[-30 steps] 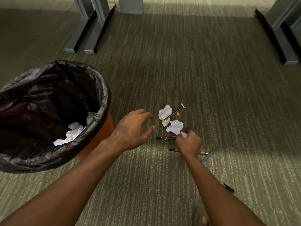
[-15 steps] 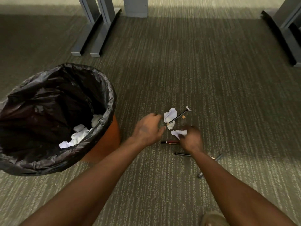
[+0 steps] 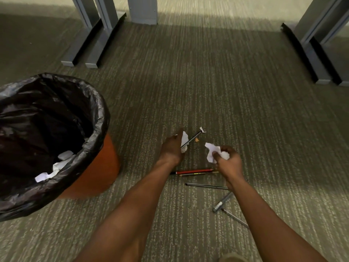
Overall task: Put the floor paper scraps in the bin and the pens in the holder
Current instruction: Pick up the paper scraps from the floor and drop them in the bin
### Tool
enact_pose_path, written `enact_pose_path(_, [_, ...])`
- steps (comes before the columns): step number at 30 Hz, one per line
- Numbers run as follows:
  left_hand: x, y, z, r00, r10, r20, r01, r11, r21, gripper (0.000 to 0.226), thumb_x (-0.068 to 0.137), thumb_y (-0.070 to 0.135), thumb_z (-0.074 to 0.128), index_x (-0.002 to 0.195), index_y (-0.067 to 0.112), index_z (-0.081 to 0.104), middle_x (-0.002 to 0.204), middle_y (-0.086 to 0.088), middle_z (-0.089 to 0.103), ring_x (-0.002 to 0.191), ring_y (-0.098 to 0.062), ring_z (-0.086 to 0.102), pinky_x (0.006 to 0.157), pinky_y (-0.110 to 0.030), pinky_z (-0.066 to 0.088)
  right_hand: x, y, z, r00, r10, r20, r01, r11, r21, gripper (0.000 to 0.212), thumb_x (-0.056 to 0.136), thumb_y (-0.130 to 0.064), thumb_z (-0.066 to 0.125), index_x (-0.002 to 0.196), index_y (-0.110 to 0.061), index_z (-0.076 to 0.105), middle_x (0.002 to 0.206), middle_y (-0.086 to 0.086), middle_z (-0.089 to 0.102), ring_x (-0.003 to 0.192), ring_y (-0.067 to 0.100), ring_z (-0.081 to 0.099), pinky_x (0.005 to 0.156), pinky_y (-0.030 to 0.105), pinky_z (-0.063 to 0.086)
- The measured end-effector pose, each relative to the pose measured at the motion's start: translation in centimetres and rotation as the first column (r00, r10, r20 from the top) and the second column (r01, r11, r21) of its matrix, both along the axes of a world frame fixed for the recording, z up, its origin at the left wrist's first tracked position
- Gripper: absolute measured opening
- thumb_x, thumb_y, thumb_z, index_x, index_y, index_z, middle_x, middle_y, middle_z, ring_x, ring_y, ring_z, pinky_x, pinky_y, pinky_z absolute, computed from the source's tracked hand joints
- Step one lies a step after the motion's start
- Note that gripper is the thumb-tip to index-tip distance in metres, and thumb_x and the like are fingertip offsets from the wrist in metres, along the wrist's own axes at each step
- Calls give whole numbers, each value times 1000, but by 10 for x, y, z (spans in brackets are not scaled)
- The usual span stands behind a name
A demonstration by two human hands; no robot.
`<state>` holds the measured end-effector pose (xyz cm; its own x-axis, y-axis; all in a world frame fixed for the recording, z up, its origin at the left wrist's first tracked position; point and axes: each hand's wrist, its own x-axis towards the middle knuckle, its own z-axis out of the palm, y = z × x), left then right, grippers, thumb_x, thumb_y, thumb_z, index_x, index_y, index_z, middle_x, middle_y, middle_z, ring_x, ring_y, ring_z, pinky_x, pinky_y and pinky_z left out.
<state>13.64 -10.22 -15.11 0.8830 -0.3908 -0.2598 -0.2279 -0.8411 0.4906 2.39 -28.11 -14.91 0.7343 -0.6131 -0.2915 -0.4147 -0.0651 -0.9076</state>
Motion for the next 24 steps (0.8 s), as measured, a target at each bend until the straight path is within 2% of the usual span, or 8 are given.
enact_pose_path(4, [-11, 4, 1, 990, 133, -36, -138, 975, -175, 76, 93, 21, 65, 159, 22, 27, 131, -14, 66, 118, -35, 65, 98, -39, 53, -2, 0, -3, 999, -36, 21, 35, 999, 29, 22, 89, -13, 73, 110, -19, 70, 102, 2, 73, 93, 21, 69, 79, 34, 56])
enact_pose_path(7, [-25, 13, 5, 975, 219, -37, -219, 919, -329, 61, 94, 36, 67, 150, 24, 44, 110, 0, 74, 97, -19, 72, 80, -24, 51, 4, 7, -2, 998, -54, 33, 49, 990, 132, 22, 90, -9, 65, 107, -19, 75, 102, -2, 76, 99, 19, 71, 80, 29, 51])
enact_pose_path(11, [-32, 35, 5, 980, 201, 3, -191, 935, -298, 29, 88, 35, 65, 117, 30, 67, 94, 3, 77, 84, -18, 74, 72, -30, 58, 11, 20, 4, 999, -36, 0, 34, 957, 288, 31, 86, -11, 56, 103, -17, 81, 105, -5, 81, 106, 13, 73, 92, 29, 52])
enact_pose_path(15, [-35, 59, 12, 982, 187, -5, -184, 960, -210, 34, 78, 29, 69, 110, 17, 77, 105, -7, 78, 96, -26, 73, 82, -34, 58, 16, 31, -2, 998, -56, -37, 65, 940, 334, 28, 97, -34, 59, 108, -19, 80, 105, -7, 79, 103, 15, 72, 86, 38, 58])
enact_pose_path(18, [-35, 74, 15, 976, 216, 30, -210, 970, -125, 37, 79, 25, 65, 111, 11, 76, 108, -14, 74, 97, -32, 70, 82, -39, 57, 22, 34, -3, 997, -45, -58, 59, 959, 278, 40, 95, -52, 63, 97, -17, 82, 73, -5, 74, 74, 8, 68, 72, 30, 52])
enact_pose_path(20, [-33, 82, 15, 969, 243, 37, -239, 967, -85, 36, 80, 20, 64, 113, 10, 75, 111, -15, 74, 101, -33, 70, 85, -37, 57, 32, 30, -3, 996, 10, -89, 7, 983, 182, 37, 92, -48, 69, 74, -19, 81, 46, -6, 58, 53, 7, 59, 67, 31, 47])
enact_pose_path(22, [-33, 91, 13, 961, 271, 53, -269, 962, -38, 31, 83, 16, 65, 112, 11, 74, 111, -14, 76, 102, -33, 71, 82, -33, 54, 46, 19, -3, 989, 42, -140, -39, 999, 23, 29, 79, -36, 79, 55, -22, 72, 48, -2, 59, 54, 16, 59, 63, 31, 46])
enact_pose_path(24, [-36, 101, 13, 954, 294, 61, -294, 956, -18, 30, 84, 15, 66, 113, 14, 74, 111, -11, 77, 103, -32, 72, 82, -32, 54, 60, 6, 0, 969, 74, -234, -110, 983, -144, 15, 68, -25, 85, 68, -19, 72, 72, 5, 71, 72, 23, 67, 69, 33, 51])
